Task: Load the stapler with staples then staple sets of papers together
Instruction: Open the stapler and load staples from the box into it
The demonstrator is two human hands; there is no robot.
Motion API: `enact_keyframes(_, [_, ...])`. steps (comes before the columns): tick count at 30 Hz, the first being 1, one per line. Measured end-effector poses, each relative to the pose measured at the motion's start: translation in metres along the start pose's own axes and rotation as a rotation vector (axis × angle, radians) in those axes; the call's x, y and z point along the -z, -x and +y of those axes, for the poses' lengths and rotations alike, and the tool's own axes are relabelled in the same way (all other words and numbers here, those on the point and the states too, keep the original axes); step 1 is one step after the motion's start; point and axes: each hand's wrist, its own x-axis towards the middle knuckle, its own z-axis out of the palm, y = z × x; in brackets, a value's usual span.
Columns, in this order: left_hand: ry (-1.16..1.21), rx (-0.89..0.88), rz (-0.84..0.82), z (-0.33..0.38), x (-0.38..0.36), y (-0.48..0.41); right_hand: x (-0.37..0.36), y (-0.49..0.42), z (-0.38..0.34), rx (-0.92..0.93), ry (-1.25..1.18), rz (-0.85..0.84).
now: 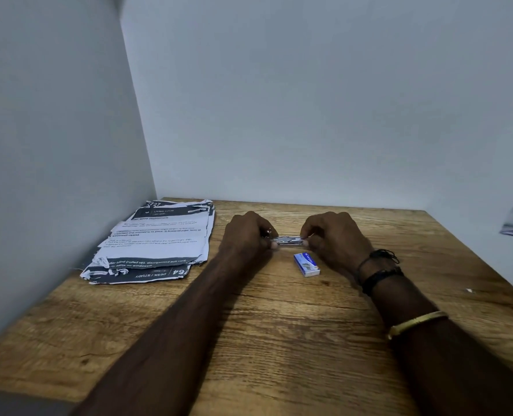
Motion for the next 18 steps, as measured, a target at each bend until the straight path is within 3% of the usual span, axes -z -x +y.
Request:
enact_keyframes(5, [0.028,0.024,-0.015,0.0,0.001,0.001,-0.003,0.0,0.0,-0.02,-0.078,-0.002])
enact_keyframes(18, [0.028,0.016,0.039,0.009,-0.009,0.009,-0.008,-0.001,0.001,0.03,-0.013,-0.023])
